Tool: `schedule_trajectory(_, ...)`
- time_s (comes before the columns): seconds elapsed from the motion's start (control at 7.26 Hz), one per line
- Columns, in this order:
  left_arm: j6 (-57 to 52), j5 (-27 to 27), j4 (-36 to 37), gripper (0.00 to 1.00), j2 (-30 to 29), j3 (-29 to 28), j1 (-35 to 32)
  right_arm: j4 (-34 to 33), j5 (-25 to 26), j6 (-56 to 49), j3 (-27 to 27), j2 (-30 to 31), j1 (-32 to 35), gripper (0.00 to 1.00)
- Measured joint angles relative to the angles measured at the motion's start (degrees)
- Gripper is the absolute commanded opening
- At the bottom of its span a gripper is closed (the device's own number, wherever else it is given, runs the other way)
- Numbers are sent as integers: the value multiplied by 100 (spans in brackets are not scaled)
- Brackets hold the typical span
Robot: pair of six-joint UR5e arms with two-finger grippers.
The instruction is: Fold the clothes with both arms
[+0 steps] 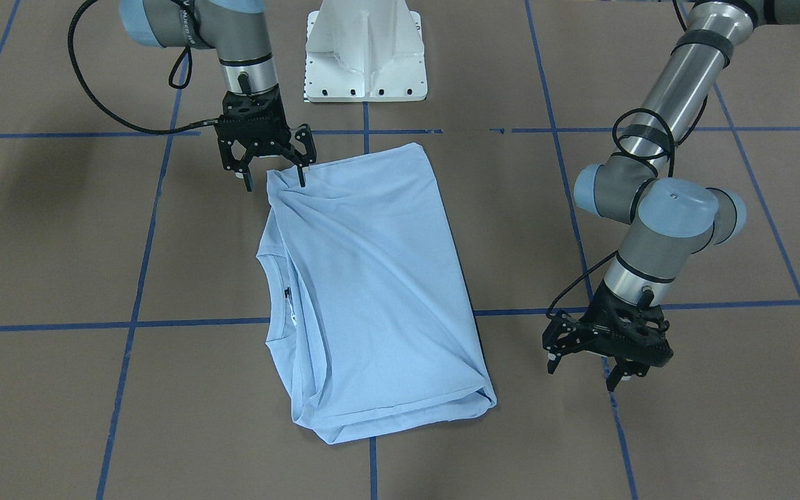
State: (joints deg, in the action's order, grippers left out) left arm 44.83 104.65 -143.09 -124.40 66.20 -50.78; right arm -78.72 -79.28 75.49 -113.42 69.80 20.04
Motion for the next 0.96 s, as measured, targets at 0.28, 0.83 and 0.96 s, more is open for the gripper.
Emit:
schedule_trajectory(0.28,1095,275,44,100,199,747,203,696,-207,529,-18,34,315,100)
schedule_trajectory(0.83,2983,-214,621,100,1495,3345,1686,1899,-215,1460,27,475,459,100)
schedule_trajectory(0.96,3499,-629,922,90,1728,3832,2219,2039,-197,1561,47,561,469,100)
